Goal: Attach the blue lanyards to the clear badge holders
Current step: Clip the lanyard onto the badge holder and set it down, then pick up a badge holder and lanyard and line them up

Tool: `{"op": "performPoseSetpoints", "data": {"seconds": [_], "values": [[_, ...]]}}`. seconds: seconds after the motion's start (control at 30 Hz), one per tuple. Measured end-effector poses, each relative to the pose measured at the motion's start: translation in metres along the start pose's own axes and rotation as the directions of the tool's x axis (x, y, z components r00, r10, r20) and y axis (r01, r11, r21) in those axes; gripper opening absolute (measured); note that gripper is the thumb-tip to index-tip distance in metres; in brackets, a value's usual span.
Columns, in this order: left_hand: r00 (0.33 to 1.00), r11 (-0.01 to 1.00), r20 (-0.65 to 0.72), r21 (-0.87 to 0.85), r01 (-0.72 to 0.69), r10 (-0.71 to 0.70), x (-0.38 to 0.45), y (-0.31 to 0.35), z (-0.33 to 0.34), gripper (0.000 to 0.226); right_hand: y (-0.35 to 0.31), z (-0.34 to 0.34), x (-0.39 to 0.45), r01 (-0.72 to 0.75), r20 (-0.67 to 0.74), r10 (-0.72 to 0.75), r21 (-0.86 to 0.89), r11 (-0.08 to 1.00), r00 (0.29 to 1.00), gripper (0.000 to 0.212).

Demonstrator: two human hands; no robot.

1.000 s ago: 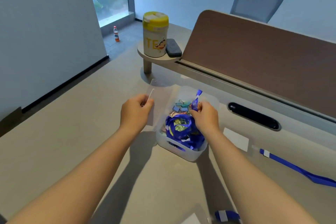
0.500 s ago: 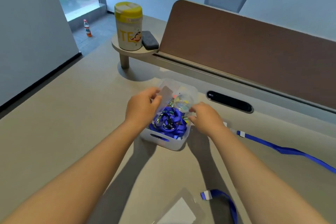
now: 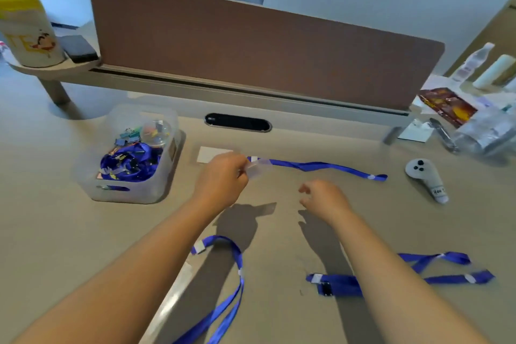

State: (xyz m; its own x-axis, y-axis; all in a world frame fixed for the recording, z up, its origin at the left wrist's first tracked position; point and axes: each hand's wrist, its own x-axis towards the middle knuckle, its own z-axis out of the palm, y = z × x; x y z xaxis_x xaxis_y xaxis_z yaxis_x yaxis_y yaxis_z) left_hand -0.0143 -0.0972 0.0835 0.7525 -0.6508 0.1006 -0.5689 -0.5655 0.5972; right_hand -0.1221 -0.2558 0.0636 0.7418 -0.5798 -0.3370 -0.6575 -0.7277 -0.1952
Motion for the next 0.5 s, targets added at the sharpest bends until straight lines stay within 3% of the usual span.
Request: {"op": "performPoseSetpoints", "data": {"seconds": [0.17,0.37,0.5], "values": [[0.998,0.999,0.06,0.034,0.03,-0.032,-0.022,0.032,0.055,0.019,0.065,0.023,-0.023,-0.013,0.184,-0.001,0.075,0.997,0.983,0.03],[0.991,0.991,0.084,0.1,0.091,-0.099,-0.042,0.04,0.084,0.023,0.081,0.062,-0.031,-0.01,0.326,-0.065,0.223,0.975,0.943,0.025],[0.984,0.98,0.095,0.14,0.14,-0.154,-0.049,0.035,0.087,0.025,0.07,0.079,-0.03,0.074,0.393,-0.116,0.121,0.99,0.912,0.031]]}}
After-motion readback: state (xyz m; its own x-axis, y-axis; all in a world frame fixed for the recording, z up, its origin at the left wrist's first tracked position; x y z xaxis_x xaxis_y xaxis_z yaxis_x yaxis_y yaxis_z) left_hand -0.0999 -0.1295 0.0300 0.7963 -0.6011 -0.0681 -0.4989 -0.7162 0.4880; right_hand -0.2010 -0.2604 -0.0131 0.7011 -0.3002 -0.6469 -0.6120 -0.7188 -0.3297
